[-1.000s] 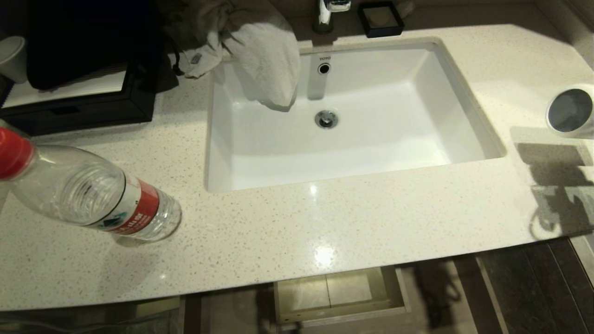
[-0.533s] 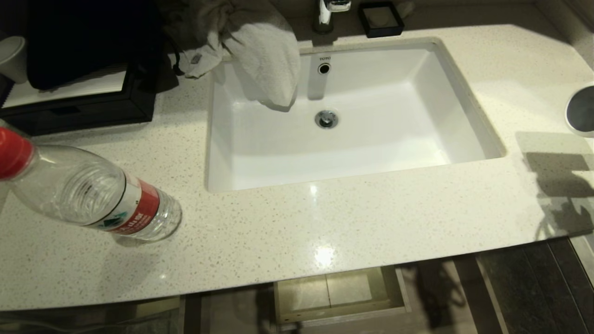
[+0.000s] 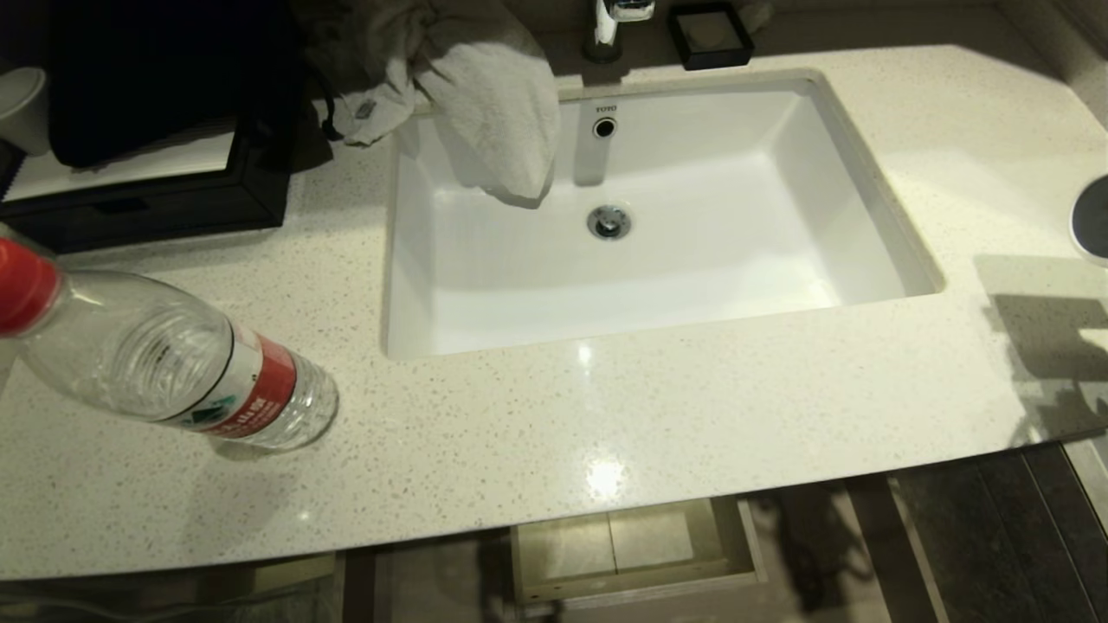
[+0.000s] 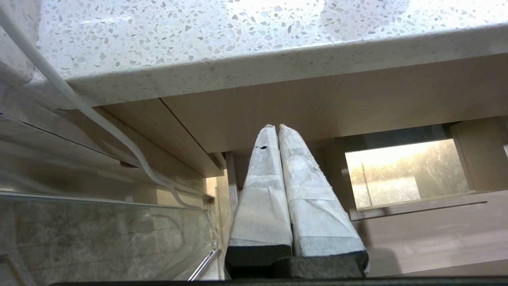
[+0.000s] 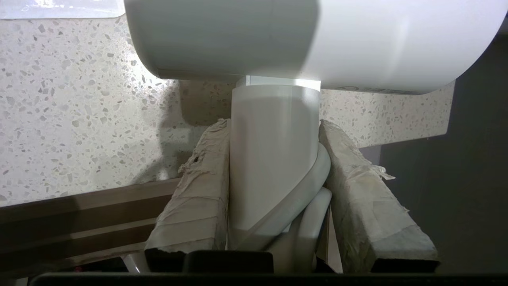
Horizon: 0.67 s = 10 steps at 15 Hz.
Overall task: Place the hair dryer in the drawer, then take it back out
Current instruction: Put it into the drawer
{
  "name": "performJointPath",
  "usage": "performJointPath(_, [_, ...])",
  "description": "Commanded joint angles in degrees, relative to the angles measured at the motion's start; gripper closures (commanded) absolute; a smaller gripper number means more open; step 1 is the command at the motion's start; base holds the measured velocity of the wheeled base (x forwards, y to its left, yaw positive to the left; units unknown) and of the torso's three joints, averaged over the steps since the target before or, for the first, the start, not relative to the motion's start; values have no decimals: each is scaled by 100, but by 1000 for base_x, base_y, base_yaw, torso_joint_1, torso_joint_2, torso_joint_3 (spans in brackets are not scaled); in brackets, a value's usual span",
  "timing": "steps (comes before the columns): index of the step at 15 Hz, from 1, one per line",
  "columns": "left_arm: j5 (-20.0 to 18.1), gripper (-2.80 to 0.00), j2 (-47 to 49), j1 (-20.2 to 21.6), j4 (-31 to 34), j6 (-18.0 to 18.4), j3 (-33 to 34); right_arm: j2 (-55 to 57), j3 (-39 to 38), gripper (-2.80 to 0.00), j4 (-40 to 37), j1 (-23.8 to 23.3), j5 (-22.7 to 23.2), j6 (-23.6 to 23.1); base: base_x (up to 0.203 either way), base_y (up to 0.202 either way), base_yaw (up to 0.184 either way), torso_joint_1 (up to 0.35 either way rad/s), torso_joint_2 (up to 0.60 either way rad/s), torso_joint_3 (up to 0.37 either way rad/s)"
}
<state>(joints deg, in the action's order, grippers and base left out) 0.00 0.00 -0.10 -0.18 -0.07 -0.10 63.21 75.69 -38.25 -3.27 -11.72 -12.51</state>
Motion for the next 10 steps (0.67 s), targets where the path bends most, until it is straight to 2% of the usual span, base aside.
performJointPath(1, [0, 0, 8, 1, 0, -1, 1, -81, -36, 0, -14, -6, -6, -15, 0, 0, 0, -115, 141, -15])
performJointPath(5, [0, 0, 2, 1, 1, -1, 1, -134, -46, 0, 37, -7, -6, -15, 0, 0, 0, -297, 239, -53])
performJointPath(10, [0, 0, 9, 1, 1, -1, 1, -208, -72, 0, 2, 2, -6, -24, 0, 0, 0, -177, 135, -47])
